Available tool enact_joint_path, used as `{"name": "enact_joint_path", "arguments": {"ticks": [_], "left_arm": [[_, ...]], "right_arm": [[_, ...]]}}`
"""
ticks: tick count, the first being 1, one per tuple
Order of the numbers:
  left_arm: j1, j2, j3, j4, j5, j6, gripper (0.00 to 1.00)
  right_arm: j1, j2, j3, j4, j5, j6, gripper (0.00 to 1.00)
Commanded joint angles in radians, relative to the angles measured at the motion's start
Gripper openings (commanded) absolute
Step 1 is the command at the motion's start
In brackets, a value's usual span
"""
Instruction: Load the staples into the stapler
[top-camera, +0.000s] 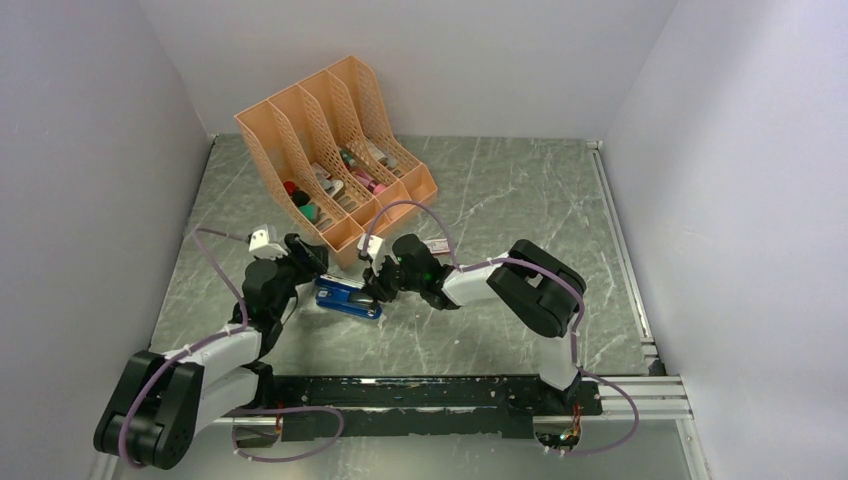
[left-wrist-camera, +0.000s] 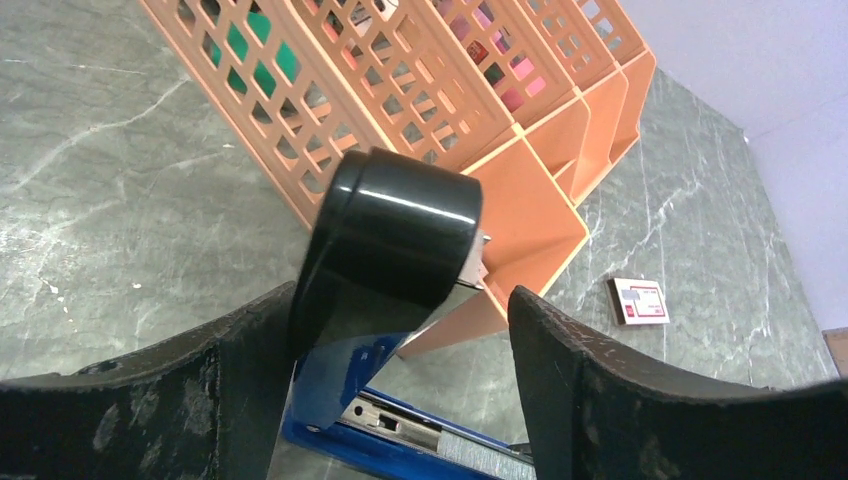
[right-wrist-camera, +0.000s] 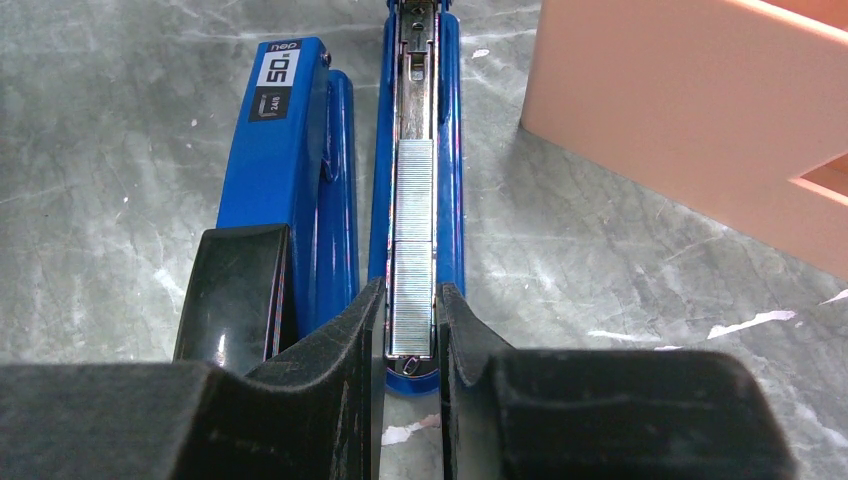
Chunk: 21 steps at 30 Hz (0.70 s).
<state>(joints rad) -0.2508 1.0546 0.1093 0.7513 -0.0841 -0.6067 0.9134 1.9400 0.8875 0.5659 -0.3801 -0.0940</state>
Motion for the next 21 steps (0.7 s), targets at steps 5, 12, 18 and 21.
{"name": "enact_joint_path", "arguments": {"ticks": [5, 12, 18, 21], "left_arm": [[-0.068, -0.047, 0.056, -0.083, -0.031, 0.053, 0.8], [-0.125, -0.115, 0.096, -0.175, -0.084, 0.041, 0.84], [-0.138, -0.137, 0.128, -0.204, -0.057, 0.013, 0.86], [-0.142, -0.155, 0.138, -0.215, -0.046, -0.012, 0.86]], "right_arm": [[0.01, 0.043, -0.006, -0.064, -0.027, 0.007, 0.0], [0.01, 0.05, -0.004, -0.057, -0.029, 0.012, 0.0], [0.01, 0.052, -0.004, -0.06, -0.03, 0.013, 0.0], [0.01, 0.05, -0.007, -0.056, -0.026, 0.015, 0.0]]}}
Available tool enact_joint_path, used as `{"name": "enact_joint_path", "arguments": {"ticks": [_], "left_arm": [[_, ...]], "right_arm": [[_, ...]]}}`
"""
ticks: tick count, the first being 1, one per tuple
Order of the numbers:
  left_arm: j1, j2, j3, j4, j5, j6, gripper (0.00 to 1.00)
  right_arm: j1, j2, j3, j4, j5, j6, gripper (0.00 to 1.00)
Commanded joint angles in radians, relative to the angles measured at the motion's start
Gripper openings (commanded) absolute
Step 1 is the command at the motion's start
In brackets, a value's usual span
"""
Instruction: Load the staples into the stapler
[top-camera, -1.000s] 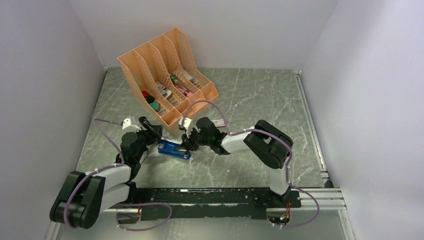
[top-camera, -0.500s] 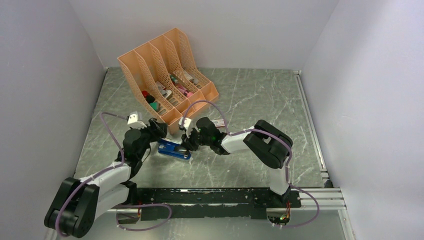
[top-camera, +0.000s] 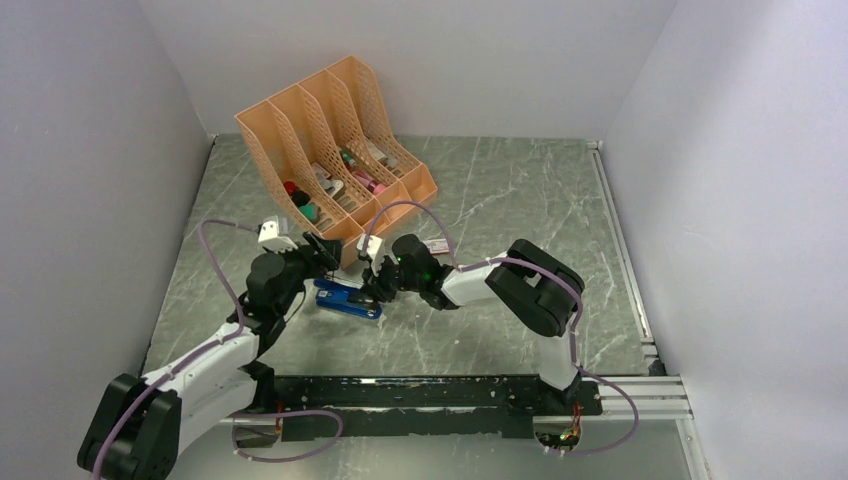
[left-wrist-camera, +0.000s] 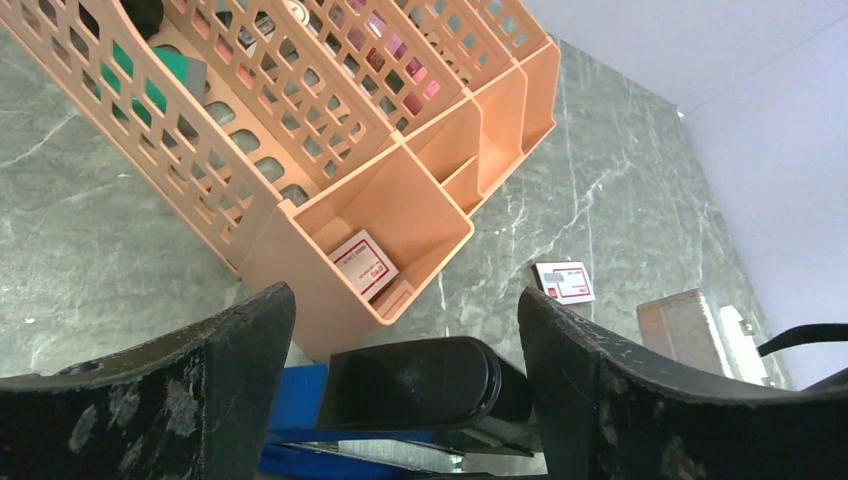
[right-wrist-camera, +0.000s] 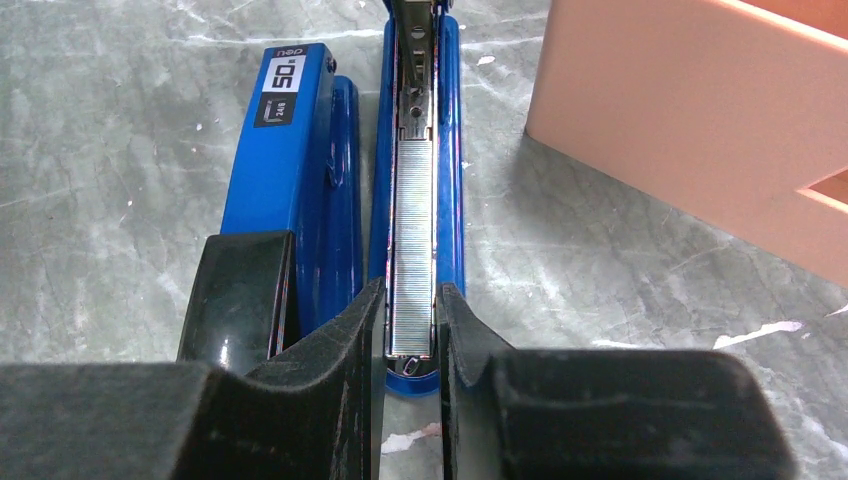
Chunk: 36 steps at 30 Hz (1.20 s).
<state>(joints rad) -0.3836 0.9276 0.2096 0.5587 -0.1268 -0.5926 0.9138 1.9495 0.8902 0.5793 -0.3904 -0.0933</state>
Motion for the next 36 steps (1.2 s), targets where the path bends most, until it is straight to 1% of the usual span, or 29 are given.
{"name": "enact_joint_path", "arguments": {"ticks": [1, 6, 7, 9, 12, 15, 21, 24, 25, 26, 29, 32, 34, 36], "left_arm": [[-0.009, -0.035, 0.042, -0.028, 0.001, -0.032, 0.87], [-0.009, -0.05, 0.077, -0.069, -0.002, -0.067, 0.89], [-0.008, -0.049, 0.083, -0.077, -0.008, -0.07, 0.89], [-0.009, -0.044, 0.094, -0.099, -0.022, -0.069, 0.89], [-0.008, -0.033, 0.113, -0.141, -0.047, -0.071, 0.89], [0.003, -0.032, 0.129, -0.206, -0.063, -0.086, 0.89], [0.019, -0.08, 0.121, -0.321, -0.072, -0.101, 0.92], [0.022, -0.103, 0.118, -0.386, -0.078, -0.115, 0.98], [0.024, -0.104, 0.114, -0.404, -0.077, -0.125, 1.0], [0.028, -0.105, 0.11, -0.415, -0.067, -0.134, 0.99], [0.048, -0.085, 0.085, -0.408, 0.004, -0.139, 1.0], [0.088, -0.053, 0.068, -0.384, 0.115, -0.141, 0.95], [0.106, -0.042, 0.056, -0.374, 0.153, -0.137, 0.9], [0.106, -0.041, 0.035, -0.368, 0.171, -0.122, 0.87]], "right_arm": [[0.01, 0.039, -0.012, -0.067, -0.015, 0.017, 0.0], [0.008, 0.014, -0.041, -0.024, -0.009, 0.03, 0.0], [0.008, 0.007, -0.047, -0.016, -0.007, 0.03, 0.03], [0.007, -0.015, -0.062, -0.005, 0.006, 0.029, 0.17], [0.006, -0.073, -0.095, 0.007, 0.032, 0.031, 0.32], [0.0, -0.122, -0.131, -0.008, 0.043, 0.028, 0.42], [-0.008, -0.262, -0.207, -0.056, 0.08, 0.043, 0.55], [-0.009, -0.355, -0.251, -0.087, 0.12, 0.074, 0.57], [-0.009, -0.387, -0.27, -0.088, 0.145, 0.096, 0.57], [-0.008, -0.415, -0.291, -0.085, 0.176, 0.14, 0.57], [-0.008, -0.487, -0.327, -0.074, 0.276, 0.303, 0.57], [-0.007, -0.52, -0.34, -0.045, 0.314, 0.509, 0.56], [-0.001, -0.536, -0.361, 0.0, 0.319, 0.661, 0.56], [0.02, -0.546, -0.395, 0.061, 0.358, 0.792, 0.57]]}}
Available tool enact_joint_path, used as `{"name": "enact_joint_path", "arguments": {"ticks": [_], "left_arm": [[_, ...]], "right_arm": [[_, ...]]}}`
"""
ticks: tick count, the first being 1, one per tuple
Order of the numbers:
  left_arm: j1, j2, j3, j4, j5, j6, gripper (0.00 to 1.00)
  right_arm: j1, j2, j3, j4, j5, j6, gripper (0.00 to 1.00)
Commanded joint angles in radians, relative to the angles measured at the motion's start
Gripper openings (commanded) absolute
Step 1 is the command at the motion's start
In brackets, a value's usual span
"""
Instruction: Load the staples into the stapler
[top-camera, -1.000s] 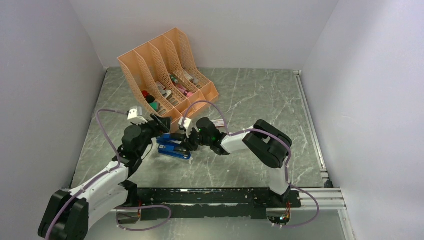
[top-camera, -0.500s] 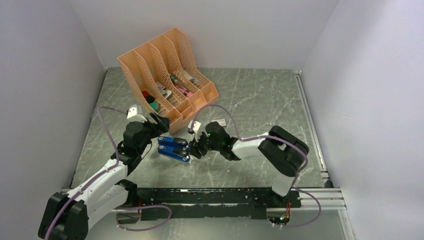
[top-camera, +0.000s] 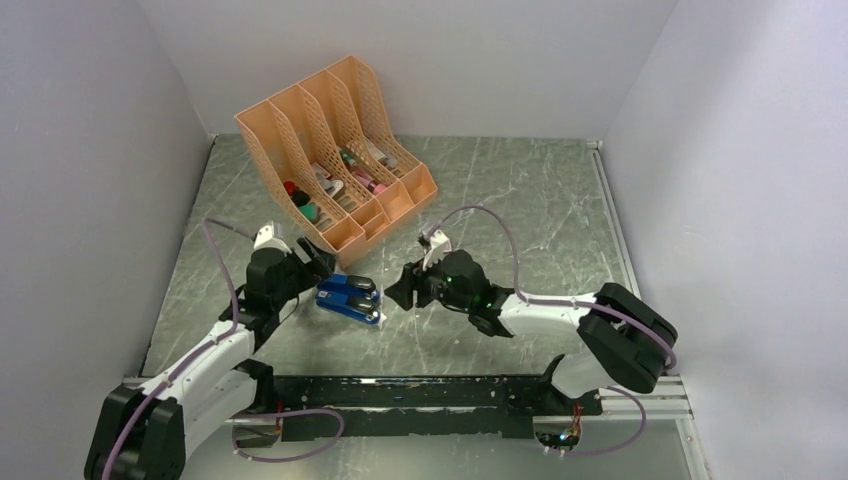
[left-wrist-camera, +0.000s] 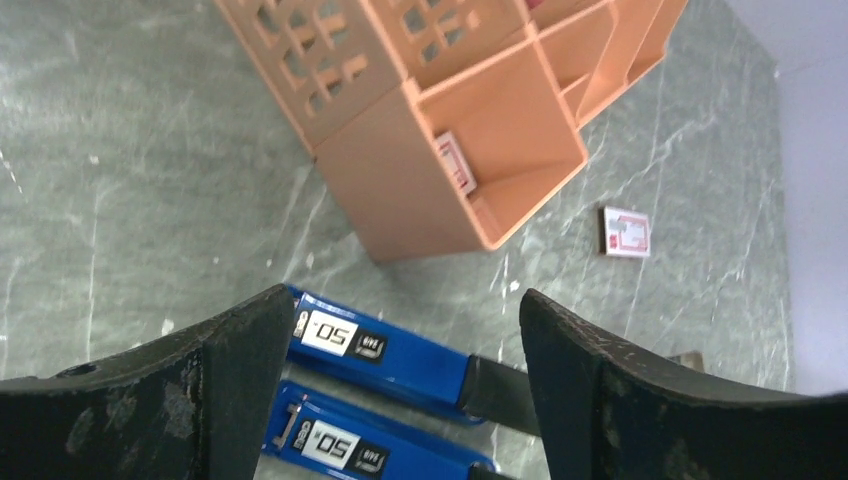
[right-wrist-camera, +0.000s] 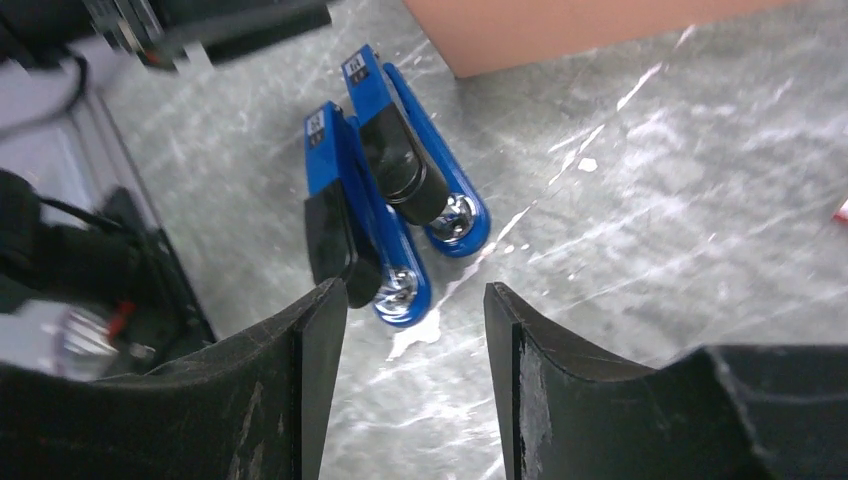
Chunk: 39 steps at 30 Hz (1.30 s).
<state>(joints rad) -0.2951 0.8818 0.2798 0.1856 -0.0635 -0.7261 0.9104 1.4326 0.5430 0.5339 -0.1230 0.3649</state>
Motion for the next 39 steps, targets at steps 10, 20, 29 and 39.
{"name": "enact_joint_path", "arguments": {"ticks": [10, 20, 29, 39], "left_arm": [[0.018, -0.003, -0.092, 0.024, 0.133, 0.068, 0.72], [0.008, 0.076, -0.095, 0.017, 0.179, 0.007, 0.63], [-0.067, 0.036, -0.119, 0.002, 0.155, -0.036, 0.56], [-0.155, -0.026, -0.151, -0.045, 0.155, -0.11, 0.6]], "right_arm": [[0.113, 0.106, -0.076, 0.262, 0.233, 0.69, 0.67], [0.125, 0.248, -0.053, 0.28, 0.208, 0.776, 0.7], [0.116, 0.285, -0.062, 0.284, 0.149, 0.78, 0.69], [0.076, 0.171, -0.144, 0.178, 0.126, 0.765, 0.64]]}}
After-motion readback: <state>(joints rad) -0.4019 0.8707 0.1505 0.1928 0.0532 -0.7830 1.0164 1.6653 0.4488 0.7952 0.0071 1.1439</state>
